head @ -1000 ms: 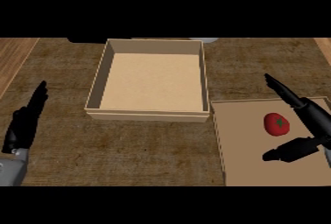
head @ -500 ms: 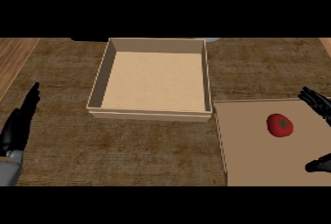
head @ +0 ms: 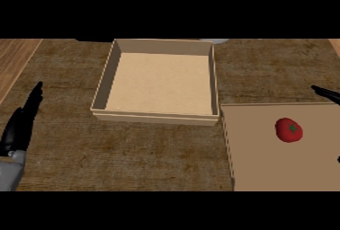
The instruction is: Pick the tomato from the tray and place it in the cardboard box
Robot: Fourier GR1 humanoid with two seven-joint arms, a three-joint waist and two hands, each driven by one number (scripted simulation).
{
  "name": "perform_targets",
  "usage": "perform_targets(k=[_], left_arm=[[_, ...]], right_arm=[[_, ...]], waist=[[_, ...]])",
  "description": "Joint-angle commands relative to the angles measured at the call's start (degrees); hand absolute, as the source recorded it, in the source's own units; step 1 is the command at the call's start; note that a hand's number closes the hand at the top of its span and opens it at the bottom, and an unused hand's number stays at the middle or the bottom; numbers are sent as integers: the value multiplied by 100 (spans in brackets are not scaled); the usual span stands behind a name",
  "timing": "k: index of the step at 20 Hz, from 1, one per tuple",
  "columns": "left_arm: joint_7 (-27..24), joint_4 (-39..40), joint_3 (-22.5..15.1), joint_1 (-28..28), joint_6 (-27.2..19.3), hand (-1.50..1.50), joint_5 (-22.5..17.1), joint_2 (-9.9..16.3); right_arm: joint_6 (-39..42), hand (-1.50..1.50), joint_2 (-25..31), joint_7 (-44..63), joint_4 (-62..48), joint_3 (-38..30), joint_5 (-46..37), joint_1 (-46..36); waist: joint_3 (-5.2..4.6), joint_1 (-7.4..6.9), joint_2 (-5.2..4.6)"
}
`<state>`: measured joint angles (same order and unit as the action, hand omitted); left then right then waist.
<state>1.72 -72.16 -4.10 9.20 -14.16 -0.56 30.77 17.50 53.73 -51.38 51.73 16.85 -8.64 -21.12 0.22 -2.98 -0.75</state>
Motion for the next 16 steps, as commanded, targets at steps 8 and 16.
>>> perform_targets(k=[8, 16], left_arm=[[230, -218, 38, -89, -151, 0, 259, -137], [247, -320, 242, -259, 15, 0, 405, -184]], right_arm=[[557, -150, -312, -169, -861, 1158, -1793, -1404], [150, -150, -1062, -36, -1776, 1184, -2645, -1892]], waist=[[-19, 153, 49], [-19, 210, 60]])
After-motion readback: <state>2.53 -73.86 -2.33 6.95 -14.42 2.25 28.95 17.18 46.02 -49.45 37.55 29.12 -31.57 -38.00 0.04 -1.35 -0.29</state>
